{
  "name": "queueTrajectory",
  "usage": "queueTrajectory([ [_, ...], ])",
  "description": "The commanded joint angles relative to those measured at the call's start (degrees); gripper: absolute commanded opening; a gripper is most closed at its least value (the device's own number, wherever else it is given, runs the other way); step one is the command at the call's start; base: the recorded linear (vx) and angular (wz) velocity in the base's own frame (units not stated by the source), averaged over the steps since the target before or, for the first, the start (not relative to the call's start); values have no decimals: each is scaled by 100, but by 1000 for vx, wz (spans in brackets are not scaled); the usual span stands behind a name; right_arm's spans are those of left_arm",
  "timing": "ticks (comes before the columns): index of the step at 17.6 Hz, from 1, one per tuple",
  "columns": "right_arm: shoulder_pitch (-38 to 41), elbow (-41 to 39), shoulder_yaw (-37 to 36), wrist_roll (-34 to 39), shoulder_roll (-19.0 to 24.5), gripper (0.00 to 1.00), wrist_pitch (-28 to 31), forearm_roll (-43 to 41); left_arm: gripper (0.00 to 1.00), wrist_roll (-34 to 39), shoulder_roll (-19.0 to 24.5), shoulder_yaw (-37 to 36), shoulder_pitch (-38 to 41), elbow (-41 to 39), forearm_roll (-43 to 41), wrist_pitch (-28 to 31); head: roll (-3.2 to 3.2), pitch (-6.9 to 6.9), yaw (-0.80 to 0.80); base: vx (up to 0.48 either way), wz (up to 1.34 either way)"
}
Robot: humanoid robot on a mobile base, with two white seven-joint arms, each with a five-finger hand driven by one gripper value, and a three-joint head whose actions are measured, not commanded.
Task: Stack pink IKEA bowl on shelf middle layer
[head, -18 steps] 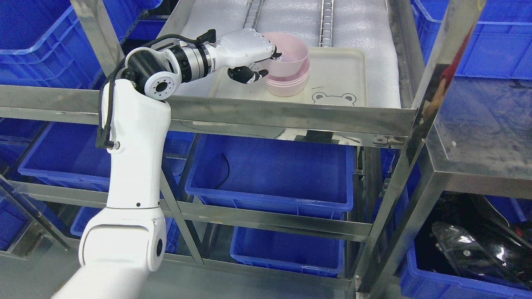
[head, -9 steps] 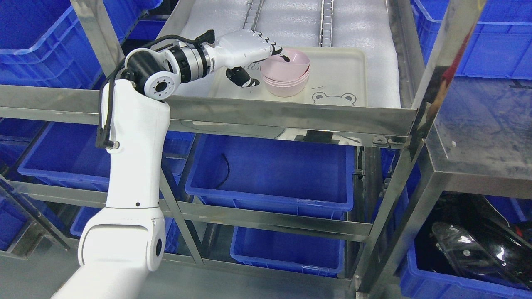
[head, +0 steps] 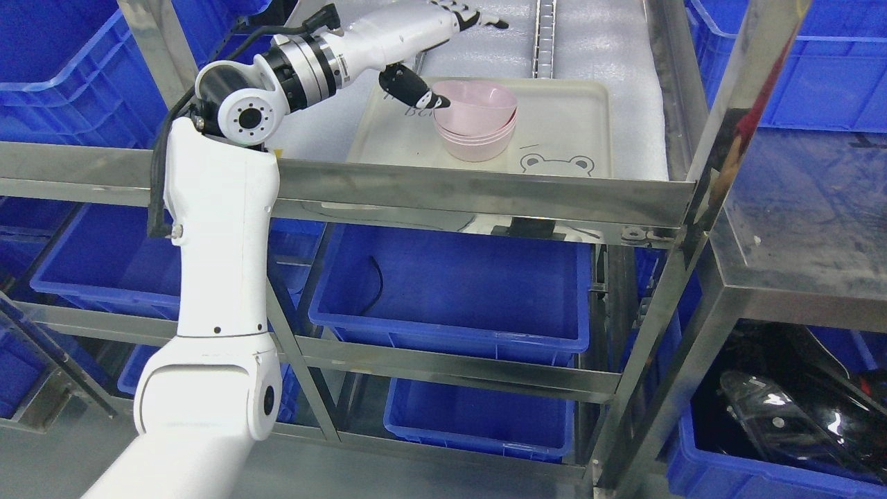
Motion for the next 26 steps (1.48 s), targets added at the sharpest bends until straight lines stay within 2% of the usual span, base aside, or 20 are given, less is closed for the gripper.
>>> queueTrajectory([
  [1, 123, -100, 0, 4, -100, 100, 2, 0, 90, 317, -4, -1231, 713, -661, 3414, 644, 0, 0, 0, 0, 0],
  [3, 123, -100, 0, 4, -100, 100, 2, 0, 92, 416, -4, -2224, 1555, -1039, 3637, 549, 0, 0, 0, 0, 0],
  [4, 123, -100, 0, 4, -100, 100, 2, 0, 93, 399, -4, -2760, 2108, -1232, 3638, 314, 0, 0, 0, 0, 0],
  [6, 123, -100, 0, 4, -100, 100, 2, 0, 93, 346, -4, -3281, 2805, -1305, 3638, -283, 0, 1, 0, 0, 0],
  [8, 123, -100, 0, 4, -100, 100, 2, 0, 93, 267, -4, -3485, 3394, -1305, 3629, -750, 0, 6, 0, 0, 0],
  [11, 123, -100, 0, 4, -100, 100, 2, 0, 93, 240, -4, -3442, 4317, -1296, 3629, -1016, 0, 6, 0, 0, 0],
  [13, 123, -100, 0, 4, -100, 100, 2, 0, 93, 319, 63, -3215, 5142, -1252, 3612, -1016, 0, 7, 0, 0, 0],
  [15, 123, -100, 0, 4, -100, 100, 2, 0, 93, 415, -4, -2548, 6048, -1025, 3611, -1016, 0, 7, 0, 0, 0],
  [16, 123, -100, 0, 4, -100, 100, 2, 0, 93, 677, -4, -2337, 6243, -884, 3620, -1016, 0, 7, 0, 0, 0],
  [18, 123, -100, 0, 4, -100, 100, 2, 0, 96, 2034, -4, -1880, 6629, -751, 3629, -1016, 0, 7, 0, 0, 0],
  [19, 123, -100, 0, 4, -100, 100, 2, 0, 96, 2677, -4, -1677, 6771, -734, 3629, -1016, 0, 8, 0, 0, 0],
  [21, 123, -100, 0, 4, -100, 100, 2, 0, 97, 3313, -4, -1352, 6903, -733, 3682, -894, 0, 8, 0, 0, 0],
  [23, 123, -100, 0, 4, -100, 100, 2, 0, 99, 3981, -4, -878, 6921, -742, 3839, -386, 0, 9, 0, 0, 0],
  [26, 123, -100, 0, 4, -100, 100, 2, 0, 99, 4371, -4, -315, 6913, -987, 4085, 300, 0, 9, 0, 0, 0],
])
